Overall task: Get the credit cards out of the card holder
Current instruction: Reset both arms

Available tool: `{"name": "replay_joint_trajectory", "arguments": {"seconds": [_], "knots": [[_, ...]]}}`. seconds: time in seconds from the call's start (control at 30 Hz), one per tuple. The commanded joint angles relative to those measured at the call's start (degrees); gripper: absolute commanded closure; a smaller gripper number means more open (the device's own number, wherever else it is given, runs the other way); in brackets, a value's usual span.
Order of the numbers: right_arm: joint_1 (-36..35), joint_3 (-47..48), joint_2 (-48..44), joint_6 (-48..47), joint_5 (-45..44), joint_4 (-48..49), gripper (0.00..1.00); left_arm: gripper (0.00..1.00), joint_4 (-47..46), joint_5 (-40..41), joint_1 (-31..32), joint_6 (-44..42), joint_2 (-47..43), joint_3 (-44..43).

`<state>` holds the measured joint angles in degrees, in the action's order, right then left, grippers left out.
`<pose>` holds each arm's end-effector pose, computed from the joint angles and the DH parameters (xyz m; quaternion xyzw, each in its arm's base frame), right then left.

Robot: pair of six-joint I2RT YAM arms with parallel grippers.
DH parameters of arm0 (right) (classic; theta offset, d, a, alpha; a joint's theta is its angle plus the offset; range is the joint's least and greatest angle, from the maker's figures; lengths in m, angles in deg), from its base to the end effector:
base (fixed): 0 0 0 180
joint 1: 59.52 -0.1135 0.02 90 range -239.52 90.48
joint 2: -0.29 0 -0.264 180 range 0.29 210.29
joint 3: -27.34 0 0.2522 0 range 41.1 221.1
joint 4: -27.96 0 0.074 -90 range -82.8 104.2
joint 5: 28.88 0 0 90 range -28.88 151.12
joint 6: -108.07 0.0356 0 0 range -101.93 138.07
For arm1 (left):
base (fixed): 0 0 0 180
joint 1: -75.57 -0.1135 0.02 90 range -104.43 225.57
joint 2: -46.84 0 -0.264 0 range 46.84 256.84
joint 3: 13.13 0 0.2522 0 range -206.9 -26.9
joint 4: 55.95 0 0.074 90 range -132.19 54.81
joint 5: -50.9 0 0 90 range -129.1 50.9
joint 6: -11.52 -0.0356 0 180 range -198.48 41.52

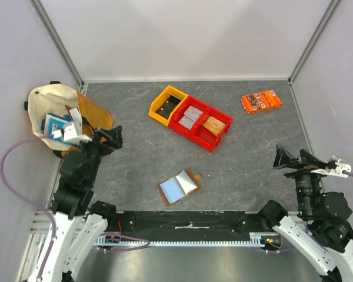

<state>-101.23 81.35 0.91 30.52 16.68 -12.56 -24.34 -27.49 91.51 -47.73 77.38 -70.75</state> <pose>0.0191 -0.0164 0.3409 0.1403 0.6331 0.1196 0.7518 0.1228 -0.0276 0.3539 -0.1622 0.7158 -0.1993 0.6493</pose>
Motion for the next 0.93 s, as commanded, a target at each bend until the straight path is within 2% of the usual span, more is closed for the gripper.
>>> {"name": "replay_joint_trajectory", "arguments": {"seconds": [0.0, 0.13, 0.4, 0.9], "knots": [[0.0, -0.1, -0.3, -4.8, -6.0, 0.2, 0.02, 0.01, 2.8, 7.8, 0.0, -10.4, -11.9, 5.8], [0.1, -1.8, -0.3, -6.8, -8.8, 1.4, 0.02, 0.01, 3.8, 8.2, -0.1, -10.9, -20.9, 8.4], [0.0, -4.1, -0.3, -6.2, -9.9, 1.4, 0.02, 0.01, 2.3, 9.7, -0.2, -12.4, -29.7, 10.7], [0.1, -5.1, -0.3, -6.5, -9.4, 2.2, 0.02, 0.01, -0.5, 6.7, -5.1, -12.0, -30.1, 11.9]]}}
